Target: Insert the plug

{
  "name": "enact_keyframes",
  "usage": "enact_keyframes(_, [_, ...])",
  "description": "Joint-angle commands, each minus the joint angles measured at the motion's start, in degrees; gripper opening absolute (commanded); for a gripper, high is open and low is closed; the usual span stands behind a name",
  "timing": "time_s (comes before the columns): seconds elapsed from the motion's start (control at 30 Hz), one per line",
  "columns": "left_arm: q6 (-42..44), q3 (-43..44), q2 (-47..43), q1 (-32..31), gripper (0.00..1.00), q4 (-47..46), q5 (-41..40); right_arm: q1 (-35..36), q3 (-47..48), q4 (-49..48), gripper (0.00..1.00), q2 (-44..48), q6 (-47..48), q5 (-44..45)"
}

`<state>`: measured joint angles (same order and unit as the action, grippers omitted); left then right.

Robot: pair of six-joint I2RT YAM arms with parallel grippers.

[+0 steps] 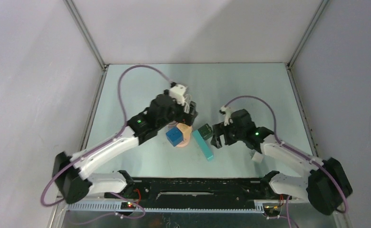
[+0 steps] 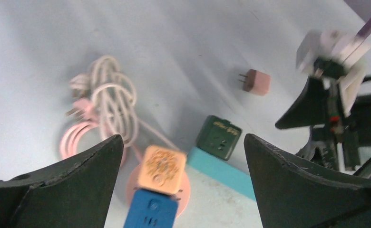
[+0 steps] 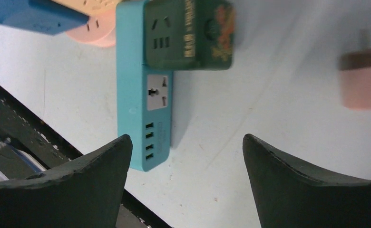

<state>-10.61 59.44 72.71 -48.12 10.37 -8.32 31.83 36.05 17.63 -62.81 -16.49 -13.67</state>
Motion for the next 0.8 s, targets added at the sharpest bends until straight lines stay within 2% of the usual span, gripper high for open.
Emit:
enact_keyframes(0.0, [-3.8, -6.5, -12.1, 5.0, 1.00, 2.1, -1.9, 7.9, 4.1, -5.6, 0.84, -8.0, 0.4, 6.2])
enact_keyframes(0.17, [-6.0, -12.1, -24.3, 10.0, 1.00, 5.1, -0.7, 14.5, 10.3, -4.7, 0.79, -17.8, 0.7, 11.2])
enact_keyframes(0.23, [-6.4, -13.5, -27.7, 11.1, 1.00, 6.1, -0.4, 16.6, 11.8, -4.6, 0.78, -20.4, 0.6, 12.5])
enact_keyframes(0.33, [-6.5, -14.6, -31.1, 12.1, 1.00, 8.0, -0.8, 18.5, 13.6, -4.3, 0.71, -23.8, 0.2, 14.5])
enact_keyframes(0.43, [-6.5, -15.0, -32.4, 12.4, 1.00, 9.6, -1.1, 19.8, 15.3, -3.0, 0.57, -26.5, -0.6, 17.9])
enact_keyframes(0.57, [-6.4, -15.2, -33.3, 12.4, 1.00, 10.9, -1.5, 21.1, 17.1, 0.2, 0.23, -29.2, -1.3, 23.5])
enact_keyframes(0.7, [-6.2, -15.3, -33.9, 12.5, 1.00, 11.8, -1.7, 21.4, 17.7, 3.1, 0.01, -29.8, -2.2, 29.7])
enact_keyframes(0.77, [-6.1, -15.6, -33.9, 12.5, 1.00, 12.0, -2.0, 21.4, 17.7, 4.6, 0.00, -29.5, -2.1, 34.3])
